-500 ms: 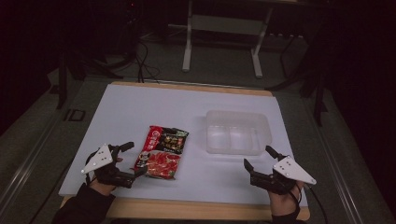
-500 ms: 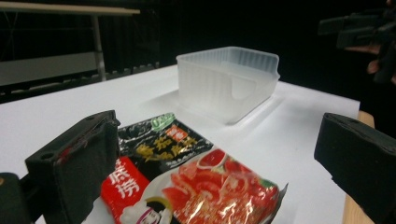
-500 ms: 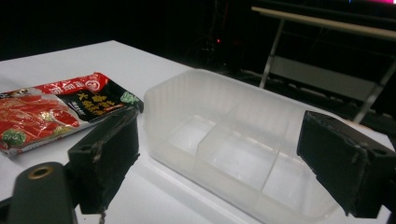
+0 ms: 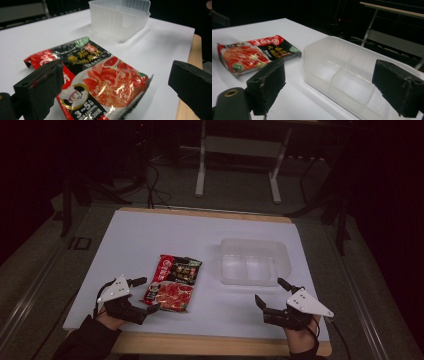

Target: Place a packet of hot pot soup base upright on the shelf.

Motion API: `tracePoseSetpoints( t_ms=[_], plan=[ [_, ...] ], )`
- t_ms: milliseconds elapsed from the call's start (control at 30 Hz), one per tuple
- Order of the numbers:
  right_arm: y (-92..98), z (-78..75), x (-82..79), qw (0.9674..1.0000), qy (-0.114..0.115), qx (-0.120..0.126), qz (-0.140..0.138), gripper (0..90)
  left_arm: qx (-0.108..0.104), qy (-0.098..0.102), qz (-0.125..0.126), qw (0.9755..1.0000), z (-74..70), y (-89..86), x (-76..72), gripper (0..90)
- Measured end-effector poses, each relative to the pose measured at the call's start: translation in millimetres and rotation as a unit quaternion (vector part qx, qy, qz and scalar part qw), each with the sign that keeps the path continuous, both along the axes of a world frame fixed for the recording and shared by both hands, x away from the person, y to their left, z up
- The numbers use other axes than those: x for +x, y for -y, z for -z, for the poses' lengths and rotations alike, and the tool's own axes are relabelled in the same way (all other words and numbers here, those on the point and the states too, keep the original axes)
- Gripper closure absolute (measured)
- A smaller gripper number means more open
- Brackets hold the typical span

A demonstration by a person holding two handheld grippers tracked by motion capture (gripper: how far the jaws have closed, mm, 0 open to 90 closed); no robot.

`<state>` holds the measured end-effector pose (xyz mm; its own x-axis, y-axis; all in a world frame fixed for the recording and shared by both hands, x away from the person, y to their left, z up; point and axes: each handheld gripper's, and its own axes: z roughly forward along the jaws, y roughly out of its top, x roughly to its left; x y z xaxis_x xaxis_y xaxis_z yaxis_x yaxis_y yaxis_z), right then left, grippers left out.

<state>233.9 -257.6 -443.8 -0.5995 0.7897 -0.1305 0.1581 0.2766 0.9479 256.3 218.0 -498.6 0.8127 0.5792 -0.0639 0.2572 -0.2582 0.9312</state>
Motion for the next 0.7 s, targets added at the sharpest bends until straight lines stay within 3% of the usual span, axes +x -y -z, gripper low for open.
tracePoseSetpoints(
  t_ms=[267,400,533,700],
  plan=[
    [-1.4,-3.3,-1.8,0.9997,-0.015,0.018,-0.008,10.9,-0.01,-0.006,0.032,0.9994,-10.8,5.1,-3.3,0.7],
    [-6.2,-5.7,-4.2,0.9996,-0.012,0.017,-0.019,10.7,-0.029,-0.008,0.039,0.9988,-18.6,5.1,-4.4,0.7],
    [-10.2,-6.8,-4.8,0.9983,-0.027,0.025,-0.045,9.9,-0.024,-0.015,0.037,0.9989,-25.6,5.7,-4.3,0.8],
    [-12.5,-9.8,-6.5,0.9978,-0.025,0.027,-0.056,9.9,-0.013,-0.011,0.03,0.9994,-35.4,6.4,-0.9,0.8]
  ],
)
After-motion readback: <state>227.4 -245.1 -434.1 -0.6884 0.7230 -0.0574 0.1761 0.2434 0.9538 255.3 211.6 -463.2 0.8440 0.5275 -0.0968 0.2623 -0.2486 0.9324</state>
